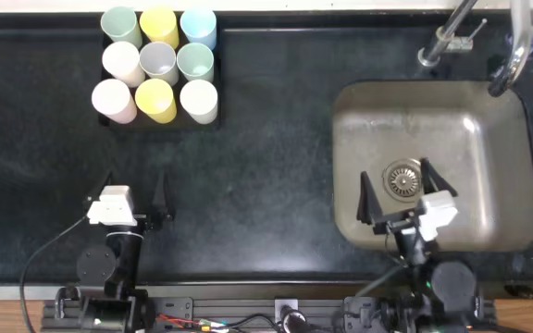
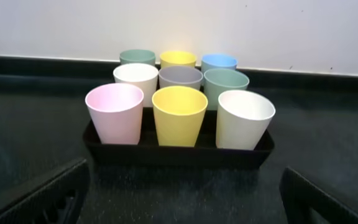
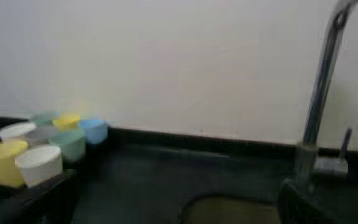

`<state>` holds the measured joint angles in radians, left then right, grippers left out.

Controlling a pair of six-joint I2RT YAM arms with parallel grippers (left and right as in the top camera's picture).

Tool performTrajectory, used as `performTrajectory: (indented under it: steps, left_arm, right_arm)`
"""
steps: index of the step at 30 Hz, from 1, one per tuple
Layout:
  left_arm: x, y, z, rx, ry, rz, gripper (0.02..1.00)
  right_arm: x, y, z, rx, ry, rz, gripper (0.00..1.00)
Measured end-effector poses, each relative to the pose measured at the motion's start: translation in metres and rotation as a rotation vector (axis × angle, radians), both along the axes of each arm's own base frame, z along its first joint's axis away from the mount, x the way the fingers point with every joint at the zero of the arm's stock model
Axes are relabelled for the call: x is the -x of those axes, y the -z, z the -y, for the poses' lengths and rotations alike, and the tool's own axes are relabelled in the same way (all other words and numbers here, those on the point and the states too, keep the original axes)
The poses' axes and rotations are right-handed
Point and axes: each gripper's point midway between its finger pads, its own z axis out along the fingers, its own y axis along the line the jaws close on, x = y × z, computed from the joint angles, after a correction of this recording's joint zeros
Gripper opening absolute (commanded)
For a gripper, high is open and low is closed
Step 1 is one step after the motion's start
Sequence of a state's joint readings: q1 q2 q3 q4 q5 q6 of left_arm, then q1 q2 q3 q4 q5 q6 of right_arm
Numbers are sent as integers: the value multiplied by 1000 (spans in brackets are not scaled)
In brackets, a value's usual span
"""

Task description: Store Cups

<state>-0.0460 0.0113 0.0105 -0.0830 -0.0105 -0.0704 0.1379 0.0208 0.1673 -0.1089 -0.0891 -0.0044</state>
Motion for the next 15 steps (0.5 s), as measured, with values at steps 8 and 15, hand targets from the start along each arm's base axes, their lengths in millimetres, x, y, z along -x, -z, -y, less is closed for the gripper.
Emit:
performTrajectory:
  steps: [8, 15]
  left_arm:
    - [0, 0, 0, 0, 0, 0, 1000]
    - [0, 0, 0, 0, 0, 0, 1000]
  right_arm:
    - [-6, 9, 0, -12, 3, 79, 998]
    - [-13, 50, 1, 6, 19, -56, 998]
